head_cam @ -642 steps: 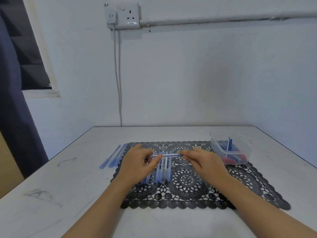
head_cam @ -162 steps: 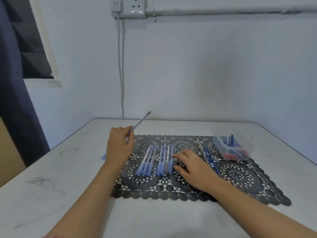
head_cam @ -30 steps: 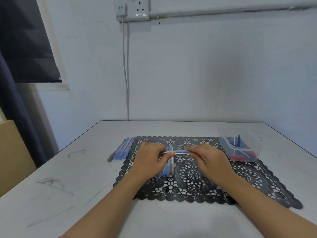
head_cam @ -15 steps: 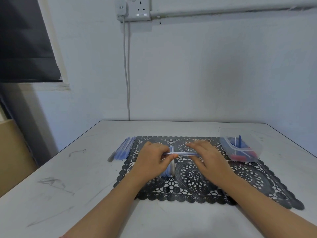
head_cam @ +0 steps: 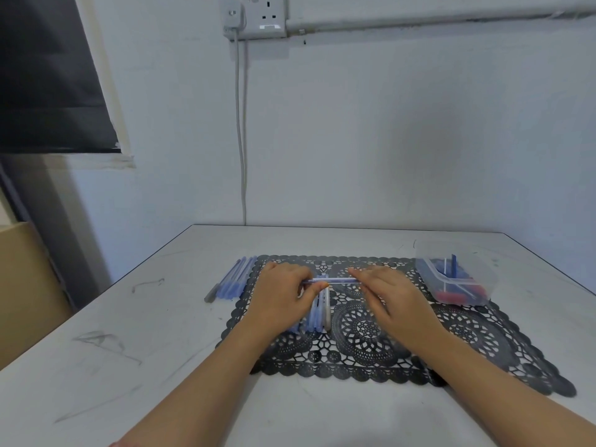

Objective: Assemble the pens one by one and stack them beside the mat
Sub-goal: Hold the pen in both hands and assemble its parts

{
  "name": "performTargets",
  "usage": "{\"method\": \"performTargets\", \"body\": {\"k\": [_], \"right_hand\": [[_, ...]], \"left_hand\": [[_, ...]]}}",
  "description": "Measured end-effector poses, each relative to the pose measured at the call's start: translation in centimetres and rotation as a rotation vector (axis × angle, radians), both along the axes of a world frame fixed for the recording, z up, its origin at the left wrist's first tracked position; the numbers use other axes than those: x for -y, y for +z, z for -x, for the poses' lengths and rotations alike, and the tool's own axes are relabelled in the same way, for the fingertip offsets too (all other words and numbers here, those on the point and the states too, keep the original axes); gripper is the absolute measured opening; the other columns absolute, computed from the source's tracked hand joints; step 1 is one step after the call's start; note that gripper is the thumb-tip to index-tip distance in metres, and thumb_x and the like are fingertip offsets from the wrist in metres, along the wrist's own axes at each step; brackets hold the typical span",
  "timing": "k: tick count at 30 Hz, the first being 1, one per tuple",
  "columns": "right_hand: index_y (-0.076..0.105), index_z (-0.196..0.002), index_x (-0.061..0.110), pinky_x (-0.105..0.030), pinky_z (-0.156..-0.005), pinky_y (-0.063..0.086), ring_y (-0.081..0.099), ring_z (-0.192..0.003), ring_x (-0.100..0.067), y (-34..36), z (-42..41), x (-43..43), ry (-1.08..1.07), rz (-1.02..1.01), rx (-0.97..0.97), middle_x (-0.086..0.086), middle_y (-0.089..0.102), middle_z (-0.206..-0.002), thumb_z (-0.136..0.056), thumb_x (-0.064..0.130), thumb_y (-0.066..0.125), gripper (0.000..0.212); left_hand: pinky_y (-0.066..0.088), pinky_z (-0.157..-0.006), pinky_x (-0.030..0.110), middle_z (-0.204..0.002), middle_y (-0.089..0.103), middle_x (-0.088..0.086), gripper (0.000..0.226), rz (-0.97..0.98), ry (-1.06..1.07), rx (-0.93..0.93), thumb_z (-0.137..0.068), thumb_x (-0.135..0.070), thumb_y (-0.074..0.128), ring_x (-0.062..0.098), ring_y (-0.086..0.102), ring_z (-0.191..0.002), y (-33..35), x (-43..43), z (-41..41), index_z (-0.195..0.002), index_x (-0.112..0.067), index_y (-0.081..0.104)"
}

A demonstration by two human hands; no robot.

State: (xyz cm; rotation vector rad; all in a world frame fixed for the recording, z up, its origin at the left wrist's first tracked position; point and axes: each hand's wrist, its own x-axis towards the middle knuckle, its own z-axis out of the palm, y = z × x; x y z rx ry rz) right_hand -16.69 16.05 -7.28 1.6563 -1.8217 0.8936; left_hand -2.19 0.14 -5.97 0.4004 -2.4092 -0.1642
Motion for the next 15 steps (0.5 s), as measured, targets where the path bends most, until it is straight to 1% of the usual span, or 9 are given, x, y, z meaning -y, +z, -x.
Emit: {"method": "performTargets", "body": {"k": [4, 6, 8, 9, 12, 15], "right_hand": [[0.064, -0.116, 0.012, -0.034, -0.079, 0.053, 0.061, -0.086, -0.015, 0.12, 0.19, -0.04, 0.012, 0.039, -0.037, -0.001, 0.069, -0.092, -0.085, 0.014, 0.045, 0.036], [0.064, -0.115, 0.012, -0.032, -0.079, 0.052, 0.059, -0.085, -0.013, 0.06, 0.35, -0.1, 0.014, 0.061, -0.049, -0.001, 0.068, -0.091, -0.082, 0.004, 0.055, 0.035], [0.064, -0.114, 0.012, -0.03, -0.079, 0.052, 0.057, -0.085, -0.01, 0.07, 0.38, -0.1, 0.018, 0.072, -0.038, 0.0, 0.067, -0.091, -0.075, -0.008, 0.066, 0.044], [0.064, -0.114, 0.012, -0.028, -0.079, 0.05, 0.055, -0.086, -0.009, 0.11, 0.35, -0.11, 0.021, 0.079, -0.03, 0.0, 0.067, -0.091, -0.073, -0.011, 0.068, 0.047], [0.065, -0.111, 0.009, -0.02, -0.082, 0.045, 0.051, -0.085, -0.006, 0.17, 0.28, -0.09, 0.03, 0.094, -0.019, -0.001, 0.065, -0.09, -0.072, -0.014, 0.067, 0.045], [0.066, -0.11, 0.008, -0.016, -0.084, 0.042, 0.05, -0.086, -0.005, 0.24, 0.2, -0.09, 0.028, 0.083, -0.01, -0.002, 0.065, -0.09, -0.073, -0.014, 0.067, 0.043]], "left_hand": [[0.031, -0.076, 0.027, -0.06, 0.044, -0.014, 0.03, -0.01, -0.007, 0.003, -0.089, -0.049, 0.049, 0.007, 0.042, -0.062, -0.08, -0.11, -0.05, -0.069, -0.029, 0.045], [0.031, -0.076, 0.027, -0.06, 0.043, -0.013, 0.031, -0.021, -0.008, 0.004, -0.089, -0.05, 0.049, 0.007, 0.041, -0.061, -0.12, -0.11, 0.0, -0.068, -0.028, 0.045], [0.028, -0.075, 0.025, -0.059, 0.043, -0.013, 0.031, -0.027, -0.01, 0.004, -0.089, -0.05, 0.049, 0.006, 0.04, -0.06, -0.16, -0.06, 0.06, -0.068, -0.028, 0.045], [0.028, -0.075, 0.025, -0.058, 0.042, -0.013, 0.031, -0.028, -0.012, 0.005, -0.089, -0.05, 0.049, 0.004, 0.039, -0.06, -0.17, -0.03, 0.09, -0.068, -0.028, 0.045], [0.027, -0.076, 0.025, -0.058, 0.041, -0.014, 0.03, -0.031, -0.018, 0.005, -0.089, -0.05, 0.048, -0.001, 0.036, -0.059, -0.22, -0.02, 0.09, -0.068, -0.029, 0.044], [0.025, -0.074, 0.024, -0.06, 0.046, -0.012, 0.031, -0.031, -0.014, 0.009, -0.09, -0.051, 0.047, 0.003, 0.039, -0.059, -0.3, -0.01, 0.03, -0.068, -0.029, 0.045]]}}
